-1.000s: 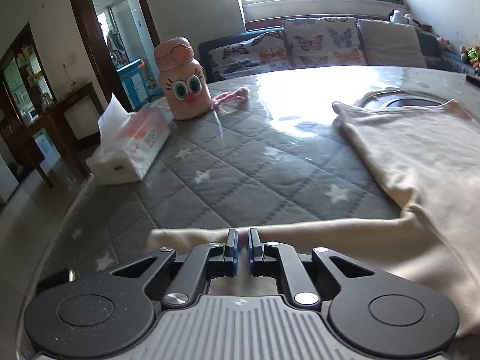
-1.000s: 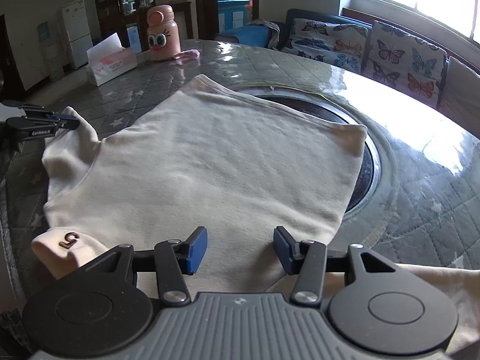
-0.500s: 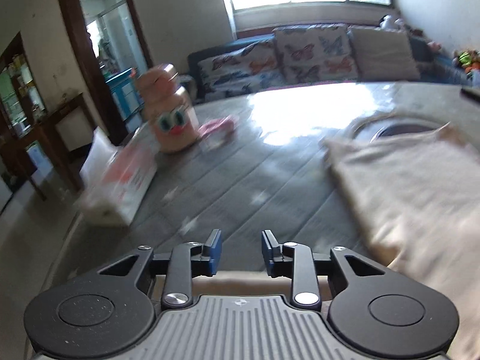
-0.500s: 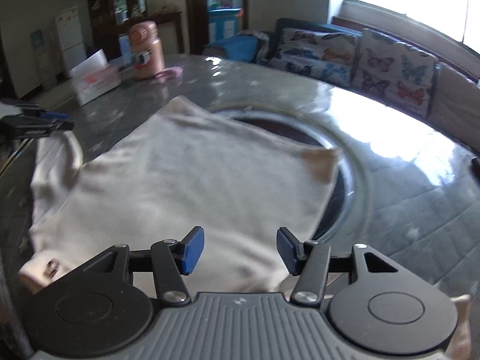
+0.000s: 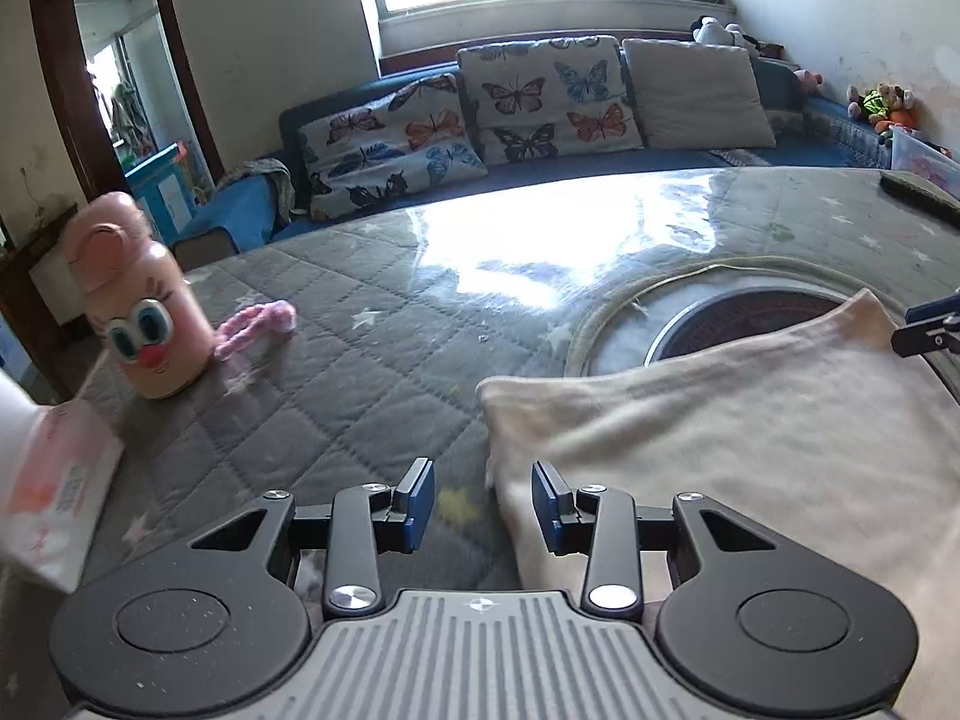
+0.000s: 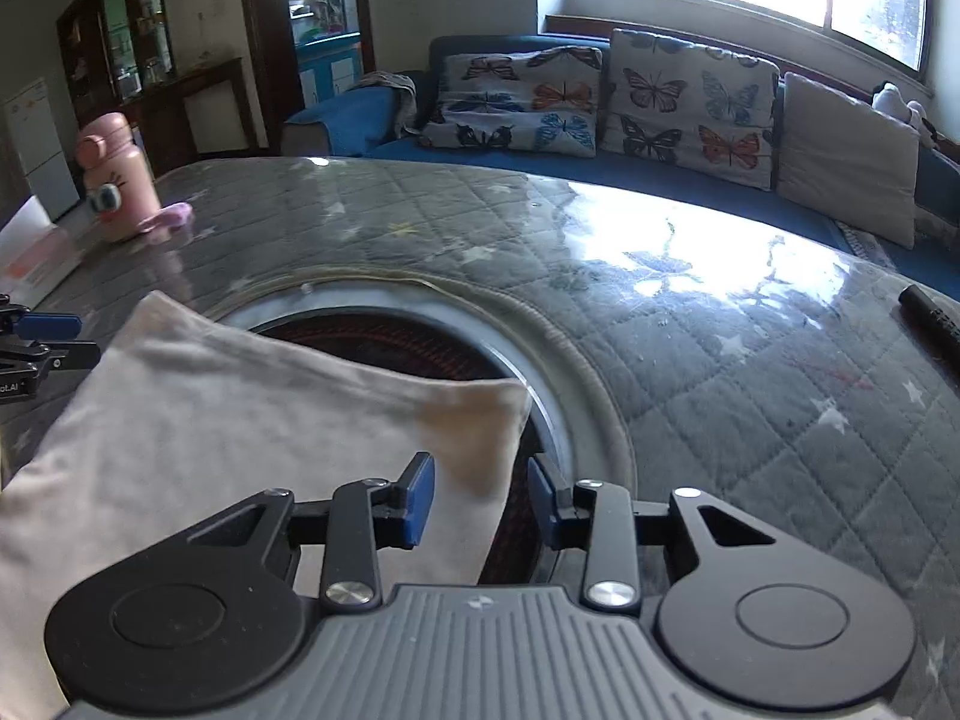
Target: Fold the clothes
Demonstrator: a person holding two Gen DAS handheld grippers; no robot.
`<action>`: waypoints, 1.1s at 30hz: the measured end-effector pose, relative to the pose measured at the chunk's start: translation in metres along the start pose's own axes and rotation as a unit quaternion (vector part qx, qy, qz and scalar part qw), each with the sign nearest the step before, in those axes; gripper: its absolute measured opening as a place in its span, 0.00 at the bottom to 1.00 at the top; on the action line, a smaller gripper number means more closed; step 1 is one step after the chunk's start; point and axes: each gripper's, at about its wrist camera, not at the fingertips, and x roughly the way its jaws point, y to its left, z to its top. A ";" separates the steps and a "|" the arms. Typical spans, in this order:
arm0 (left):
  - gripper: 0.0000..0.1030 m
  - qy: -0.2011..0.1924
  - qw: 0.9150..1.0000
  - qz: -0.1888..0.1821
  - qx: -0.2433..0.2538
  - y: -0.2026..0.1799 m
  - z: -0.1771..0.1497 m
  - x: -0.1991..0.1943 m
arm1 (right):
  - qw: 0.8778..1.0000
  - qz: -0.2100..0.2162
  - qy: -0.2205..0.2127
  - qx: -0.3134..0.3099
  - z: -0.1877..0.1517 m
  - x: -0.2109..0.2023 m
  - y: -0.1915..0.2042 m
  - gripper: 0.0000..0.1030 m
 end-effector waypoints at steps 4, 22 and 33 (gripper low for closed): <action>0.28 0.006 1.000 -0.013 -0.005 0.002 0.007 0.018 | 1.000 0.004 -0.001 0.000 0.005 0.014 -0.002 0.16; 0.09 -0.014 1.000 0.007 0.008 -0.007 0.047 0.057 | 0.999 -0.021 -0.016 -0.036 0.040 0.039 -0.004 0.06; 0.17 -0.055 0.995 -0.050 0.063 -0.052 0.009 -0.041 | 0.995 0.030 0.001 -0.097 0.002 -0.042 0.042 0.24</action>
